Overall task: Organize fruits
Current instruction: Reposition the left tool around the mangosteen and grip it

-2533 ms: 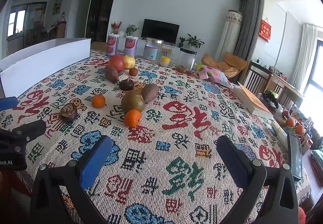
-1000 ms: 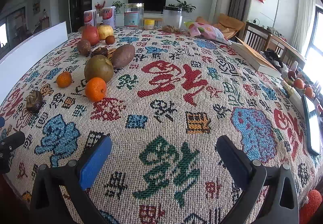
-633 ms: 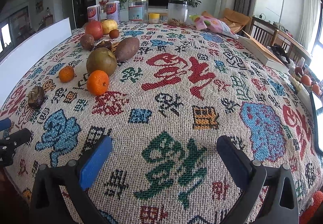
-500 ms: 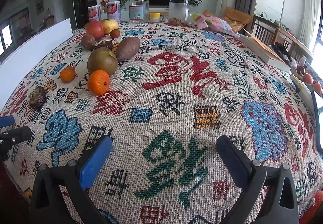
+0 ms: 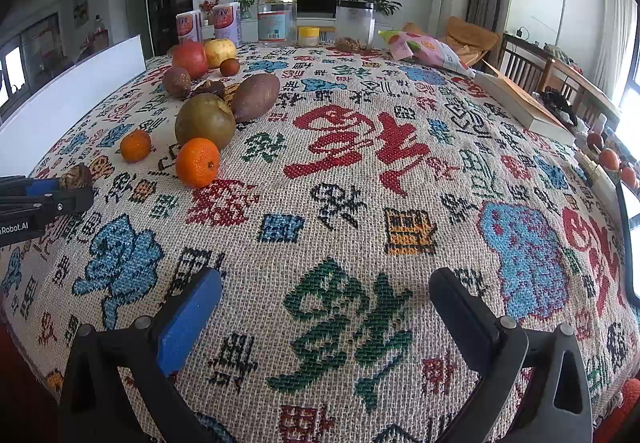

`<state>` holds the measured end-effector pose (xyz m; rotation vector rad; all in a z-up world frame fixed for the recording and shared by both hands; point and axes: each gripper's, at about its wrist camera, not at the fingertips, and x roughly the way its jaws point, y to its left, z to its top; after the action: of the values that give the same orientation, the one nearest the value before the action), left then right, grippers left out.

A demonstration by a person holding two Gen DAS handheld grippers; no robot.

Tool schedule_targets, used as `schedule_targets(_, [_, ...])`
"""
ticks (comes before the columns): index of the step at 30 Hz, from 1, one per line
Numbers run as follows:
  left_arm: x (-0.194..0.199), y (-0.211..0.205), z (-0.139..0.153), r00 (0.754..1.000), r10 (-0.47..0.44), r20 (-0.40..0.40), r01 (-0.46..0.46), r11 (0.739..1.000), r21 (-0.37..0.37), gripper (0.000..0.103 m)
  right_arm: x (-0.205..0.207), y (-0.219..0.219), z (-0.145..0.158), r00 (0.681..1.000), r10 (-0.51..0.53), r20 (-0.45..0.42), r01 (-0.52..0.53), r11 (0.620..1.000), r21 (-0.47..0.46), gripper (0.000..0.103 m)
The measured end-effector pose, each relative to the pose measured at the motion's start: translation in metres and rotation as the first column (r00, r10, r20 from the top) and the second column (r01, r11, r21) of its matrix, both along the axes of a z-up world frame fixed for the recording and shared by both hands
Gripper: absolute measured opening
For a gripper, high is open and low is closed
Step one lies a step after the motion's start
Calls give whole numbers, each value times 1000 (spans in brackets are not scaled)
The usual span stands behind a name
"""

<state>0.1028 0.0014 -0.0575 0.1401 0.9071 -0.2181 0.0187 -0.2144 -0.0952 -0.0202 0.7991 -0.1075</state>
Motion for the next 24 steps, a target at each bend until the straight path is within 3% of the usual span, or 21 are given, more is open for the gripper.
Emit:
schedule_targets(6, [52, 42, 0, 994, 106, -1, -106, 994, -12, 45, -1, 0, 1, 1000, 1, 2, -1, 1000, -3, 103])
schedule_targets(10, [65, 59, -8, 984, 176, -19, -177, 984, -35, 49, -2, 1, 1, 1000, 1, 4, -1, 1000, -4, 103])
schedule_targets(11, [64, 59, -9, 982, 190, -13, -190, 981, -34, 55, -2, 0, 1, 1000, 1, 3, -1, 1000, -4, 103])
schedule_targets(13, [62, 59, -12, 975, 222, -3, -222, 975, 8, 90, -2, 1, 1, 1000, 1, 3, -1, 1000, -4, 103])
schedule_targets(14, [61, 60, -14, 969, 245, 9, -245, 969, 30, 95, -2, 0, 1, 1000, 1, 3, -1, 1000, -3, 103])
schedule_targets(18, [62, 72, -18, 962, 271, -27, -272, 962, -21, 99, -1, -2, 1, 1000, 1, -2, -1, 1000, 19, 103])
schedule_targets(24, [62, 72, -19, 959, 281, -26, -282, 959, -8, 103, 1, -7, 1, 1000, -1, -12, 1, 999, 45, 103])
